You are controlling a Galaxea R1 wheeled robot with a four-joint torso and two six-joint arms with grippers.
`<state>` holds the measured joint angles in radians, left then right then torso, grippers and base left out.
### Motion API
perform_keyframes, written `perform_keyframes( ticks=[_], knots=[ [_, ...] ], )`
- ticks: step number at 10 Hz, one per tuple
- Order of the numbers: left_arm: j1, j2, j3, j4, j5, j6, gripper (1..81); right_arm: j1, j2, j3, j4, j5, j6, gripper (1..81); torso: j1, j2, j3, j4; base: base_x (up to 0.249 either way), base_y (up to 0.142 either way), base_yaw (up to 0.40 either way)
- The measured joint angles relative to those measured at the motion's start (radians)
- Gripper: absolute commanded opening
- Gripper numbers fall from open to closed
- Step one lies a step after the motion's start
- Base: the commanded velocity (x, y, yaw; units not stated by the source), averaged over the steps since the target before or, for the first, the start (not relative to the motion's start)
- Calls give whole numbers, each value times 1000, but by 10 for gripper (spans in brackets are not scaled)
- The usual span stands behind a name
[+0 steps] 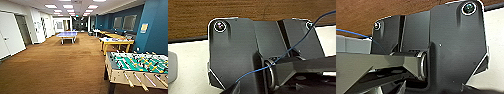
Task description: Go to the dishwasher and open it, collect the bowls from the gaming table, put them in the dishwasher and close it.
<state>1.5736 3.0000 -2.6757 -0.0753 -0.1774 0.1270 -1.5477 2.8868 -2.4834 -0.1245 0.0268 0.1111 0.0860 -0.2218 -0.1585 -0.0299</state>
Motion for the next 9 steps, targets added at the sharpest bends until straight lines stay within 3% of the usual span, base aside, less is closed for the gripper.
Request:
perform_keyframes(
  ticks=[4, 7, 9],
  knots=[
    [6, 18, 6, 0, 3, 0, 811, 0, -19, -6, 0, -3, 0, 811, 0, 0, 0, 0, 138, 0, 0],
    [9, -16, -15, -2, 0, 0, 811, -2, 18, 9, -1, 0, 0, 811, -2, -1, 0, 0, 138, 0, 0],
    [1, 13, 3, -2, 1, 0, 811, 2, -12, -6, -1, 0, 0, 811, -2, -1, 0, 0, 137, 0, 0]
  ],
)
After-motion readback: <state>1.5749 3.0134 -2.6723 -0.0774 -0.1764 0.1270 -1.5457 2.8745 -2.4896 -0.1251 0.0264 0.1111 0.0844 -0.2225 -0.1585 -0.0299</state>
